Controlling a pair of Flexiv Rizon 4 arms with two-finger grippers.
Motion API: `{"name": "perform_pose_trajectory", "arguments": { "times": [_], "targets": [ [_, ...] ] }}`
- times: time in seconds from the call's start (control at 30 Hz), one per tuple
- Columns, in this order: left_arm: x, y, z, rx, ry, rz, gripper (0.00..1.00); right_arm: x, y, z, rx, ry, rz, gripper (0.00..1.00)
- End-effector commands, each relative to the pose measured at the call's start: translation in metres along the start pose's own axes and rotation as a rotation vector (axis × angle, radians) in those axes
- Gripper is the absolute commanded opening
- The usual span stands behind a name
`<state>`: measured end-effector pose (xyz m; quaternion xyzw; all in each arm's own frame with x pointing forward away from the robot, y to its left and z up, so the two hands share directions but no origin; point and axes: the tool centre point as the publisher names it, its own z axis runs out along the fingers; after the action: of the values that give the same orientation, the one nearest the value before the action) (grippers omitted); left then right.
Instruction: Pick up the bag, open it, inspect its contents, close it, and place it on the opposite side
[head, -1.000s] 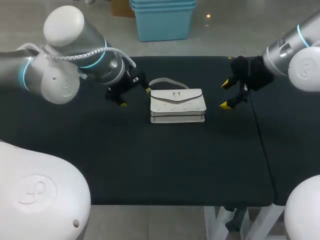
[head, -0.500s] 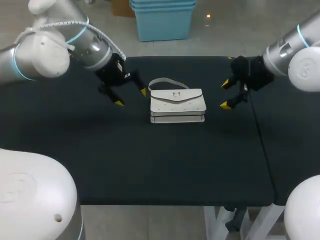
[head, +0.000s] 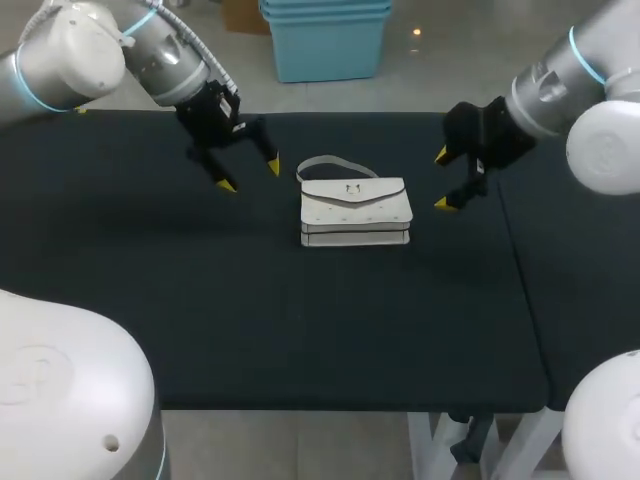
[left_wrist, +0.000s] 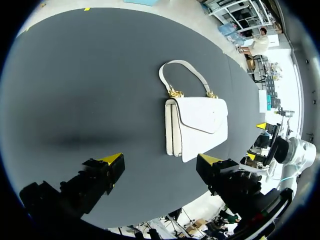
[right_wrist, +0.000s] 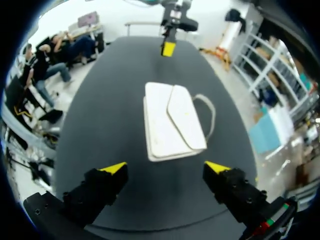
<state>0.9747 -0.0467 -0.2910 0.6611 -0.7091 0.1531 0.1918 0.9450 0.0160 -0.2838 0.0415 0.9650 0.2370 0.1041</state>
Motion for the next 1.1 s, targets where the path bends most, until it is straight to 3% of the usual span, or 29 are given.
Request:
{"name": "perform_pose_trajectory", "arguments": {
  "times": [0.03,0.43,0.93,0.97,1.03,1.1],
  "targets": [
    [-0.006,-0.005,-0.006,-0.054,0.035,0.100,1.00,0.012,0.012,-0.006,0.056,-0.068,-0.011,1.00],
    [-0.008,0.002,-0.012,-0.009,0.124,0.532,1.00,0.036,0.028,0.021,0.099,-0.204,-0.086,1.00],
    [-0.008,0.002,-0.012,0.009,0.131,0.550,1.00,0.037,0.030,0.029,0.103,-0.213,-0.095,1.00],
    [-0.006,0.000,-0.010,-0.005,0.140,0.573,1.00,0.037,0.030,0.029,0.103,-0.213,-0.095,1.00],
    [-0.002,-0.009,-0.008,0.055,0.117,0.646,1.00,0.034,0.035,0.032,0.089,-0.201,-0.114,1.00],
    [-0.001,-0.019,-0.009,0.037,0.145,0.682,1.00,0.034,0.038,0.035,0.089,-0.187,-0.122,1.00]
  ]
}}
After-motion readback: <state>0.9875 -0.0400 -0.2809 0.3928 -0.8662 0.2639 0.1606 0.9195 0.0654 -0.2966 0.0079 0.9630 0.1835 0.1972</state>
